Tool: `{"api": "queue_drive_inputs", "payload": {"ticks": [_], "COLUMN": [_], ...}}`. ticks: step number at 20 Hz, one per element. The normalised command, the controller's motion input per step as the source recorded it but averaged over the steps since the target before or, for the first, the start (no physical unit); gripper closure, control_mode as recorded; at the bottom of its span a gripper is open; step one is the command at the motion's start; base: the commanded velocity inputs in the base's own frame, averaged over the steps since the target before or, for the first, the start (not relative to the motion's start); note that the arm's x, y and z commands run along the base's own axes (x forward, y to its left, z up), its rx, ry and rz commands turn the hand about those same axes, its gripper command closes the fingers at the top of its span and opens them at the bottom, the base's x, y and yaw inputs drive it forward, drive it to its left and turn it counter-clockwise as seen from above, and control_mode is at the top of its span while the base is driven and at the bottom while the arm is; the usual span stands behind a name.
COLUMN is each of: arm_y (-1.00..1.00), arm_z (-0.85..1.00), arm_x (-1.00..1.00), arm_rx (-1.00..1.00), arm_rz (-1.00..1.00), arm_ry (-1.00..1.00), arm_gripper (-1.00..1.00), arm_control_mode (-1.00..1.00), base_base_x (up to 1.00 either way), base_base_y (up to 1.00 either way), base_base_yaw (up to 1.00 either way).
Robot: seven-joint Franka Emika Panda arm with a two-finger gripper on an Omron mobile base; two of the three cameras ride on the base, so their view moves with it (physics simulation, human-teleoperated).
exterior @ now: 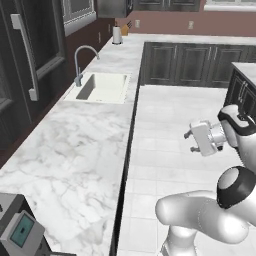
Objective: Open the dishwasher door and pull out the top rack.
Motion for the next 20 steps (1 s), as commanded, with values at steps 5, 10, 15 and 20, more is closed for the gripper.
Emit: {"api": "queue_drive_inputs", "payload": {"ticks": [5, 10, 15, 20], "arm_y": [0.02, 0.27, 0.40, 0.33], "arm_z": [-0.29, -0.33, -0.33, -0.34], "arm_x": [0.00, 0.03, 0.12, 0.14], "arm_rx": [0.17, 0.13, 0.07, 0.05], "arm_rz": [-0.01, -0.06, -0.09, -0.09], "arm_ry": [0.00, 0.00, 0.00, 0.00], "arm_gripper": [-1.00, -1.00, -1.00, -1.00], "arm_control_mode": [-1.00, -1.00, -1.00, -1.00], "base_base_x": [0.00, 0.00, 0.00, 0.00], "base_base_y": [0.00, 0.00, 0.00, 0.00], "base_base_yaw": [0.00, 0.00, 0.00, 0.00]}}
